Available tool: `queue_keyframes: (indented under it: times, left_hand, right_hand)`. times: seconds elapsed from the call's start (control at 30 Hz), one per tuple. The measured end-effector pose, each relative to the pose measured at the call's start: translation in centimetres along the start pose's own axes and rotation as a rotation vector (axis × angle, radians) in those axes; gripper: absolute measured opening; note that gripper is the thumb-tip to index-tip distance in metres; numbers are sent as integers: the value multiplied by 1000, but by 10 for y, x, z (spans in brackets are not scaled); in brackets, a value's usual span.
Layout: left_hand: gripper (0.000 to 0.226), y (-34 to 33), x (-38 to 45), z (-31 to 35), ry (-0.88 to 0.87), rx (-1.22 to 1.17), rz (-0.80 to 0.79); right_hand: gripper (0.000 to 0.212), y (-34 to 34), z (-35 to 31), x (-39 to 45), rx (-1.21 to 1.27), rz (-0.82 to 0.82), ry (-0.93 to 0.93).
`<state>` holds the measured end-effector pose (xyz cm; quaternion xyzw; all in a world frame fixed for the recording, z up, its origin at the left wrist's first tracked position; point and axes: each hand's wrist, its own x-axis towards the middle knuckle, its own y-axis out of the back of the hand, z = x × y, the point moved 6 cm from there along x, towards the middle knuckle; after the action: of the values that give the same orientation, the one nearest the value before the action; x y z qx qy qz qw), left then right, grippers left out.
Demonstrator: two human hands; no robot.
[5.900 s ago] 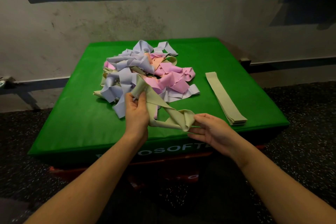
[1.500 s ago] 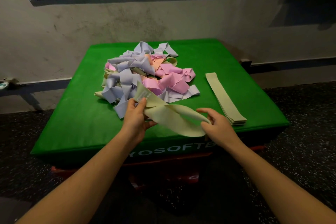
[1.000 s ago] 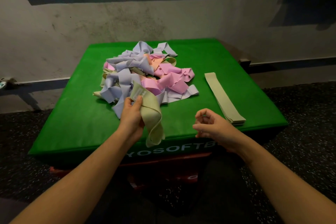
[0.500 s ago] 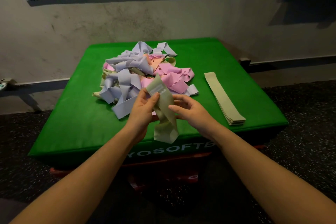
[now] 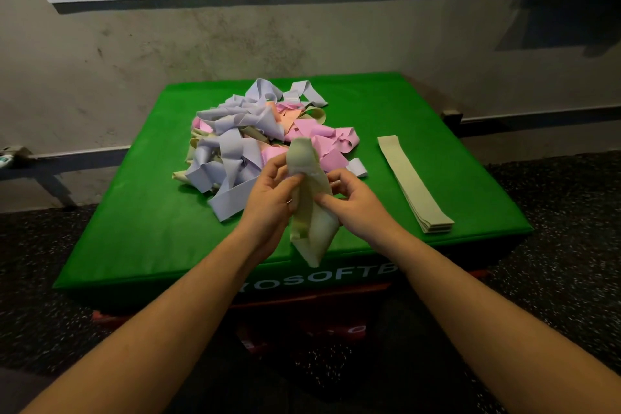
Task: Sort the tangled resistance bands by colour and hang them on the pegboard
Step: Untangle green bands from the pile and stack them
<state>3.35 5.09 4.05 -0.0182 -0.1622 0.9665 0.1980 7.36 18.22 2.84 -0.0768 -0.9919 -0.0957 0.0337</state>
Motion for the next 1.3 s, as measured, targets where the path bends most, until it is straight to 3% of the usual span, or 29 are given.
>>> queue_keyframes:
  times: [0.2,0.43,0.63,0.8,0.97,1.1,1.2,1.3]
  left_hand:
    - [6,7,3,0,16,7,50]
    - [12,7,3,8,-50,62,88]
    - [9,0,3,15,-66,94,63]
    - [18,-3,8,21,-77,102,52]
    - [25,-5,14,19,-31,-84,72]
    - [38,-7,12,4,157,-241,51]
    - [47,-18,3,-9,437,-171,-127]
    - [44,-22,-3,-19,515,-107,-151]
  right_hand:
    - [14,-3,-4,-2,36,-114,-21]
    - [18,0,-14,-2,29,-22,50]
    - [54,9,-7,1,-36,88,19]
    - [12,6,-3,6,-230,-2,24]
    - [17,1,-10,0,4,-25,37]
    - [19,1,-16,2,58,16,65]
    - [21,3,-18,3,56,-14,53]
    - [22,6,-18,2,73,-61,37]
